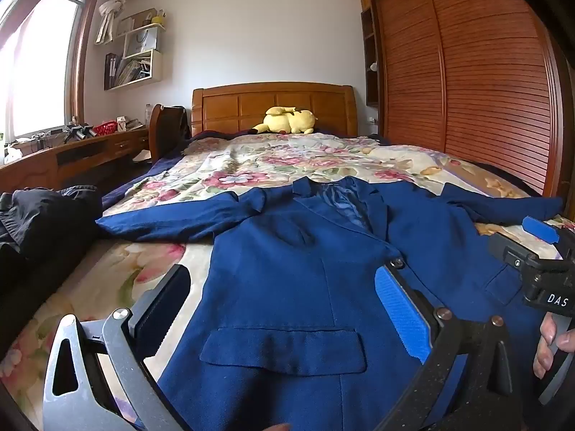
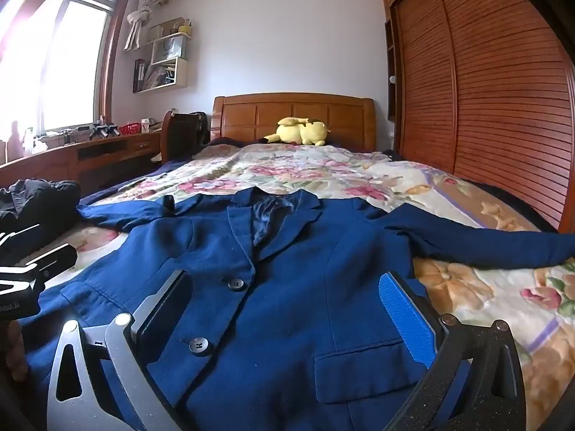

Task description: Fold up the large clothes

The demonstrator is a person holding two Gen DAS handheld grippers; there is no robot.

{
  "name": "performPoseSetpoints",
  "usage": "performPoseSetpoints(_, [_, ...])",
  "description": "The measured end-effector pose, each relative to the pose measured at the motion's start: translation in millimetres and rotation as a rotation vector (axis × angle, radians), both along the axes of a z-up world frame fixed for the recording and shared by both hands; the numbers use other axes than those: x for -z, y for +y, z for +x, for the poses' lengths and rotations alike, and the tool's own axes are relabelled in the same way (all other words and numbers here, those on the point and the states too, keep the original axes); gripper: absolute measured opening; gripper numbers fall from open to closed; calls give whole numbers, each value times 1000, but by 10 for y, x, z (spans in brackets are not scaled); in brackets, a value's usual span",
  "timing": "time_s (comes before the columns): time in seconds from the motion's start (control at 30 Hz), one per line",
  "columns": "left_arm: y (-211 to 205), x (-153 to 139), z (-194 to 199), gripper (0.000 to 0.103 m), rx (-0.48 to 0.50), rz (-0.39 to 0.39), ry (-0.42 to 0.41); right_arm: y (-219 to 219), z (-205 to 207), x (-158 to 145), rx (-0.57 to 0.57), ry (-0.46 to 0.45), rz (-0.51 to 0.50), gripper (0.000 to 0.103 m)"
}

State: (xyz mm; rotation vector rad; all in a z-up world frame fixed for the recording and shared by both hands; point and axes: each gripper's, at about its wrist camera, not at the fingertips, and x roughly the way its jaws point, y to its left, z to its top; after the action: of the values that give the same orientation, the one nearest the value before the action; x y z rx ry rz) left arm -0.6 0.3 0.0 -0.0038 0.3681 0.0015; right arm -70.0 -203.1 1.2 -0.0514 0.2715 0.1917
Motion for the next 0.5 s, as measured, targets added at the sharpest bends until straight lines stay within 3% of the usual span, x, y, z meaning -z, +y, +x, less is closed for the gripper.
performPoseSetpoints(0.5, [2,-20,-1,103,-2,13,-1,7,4,4,0,0,-4,103])
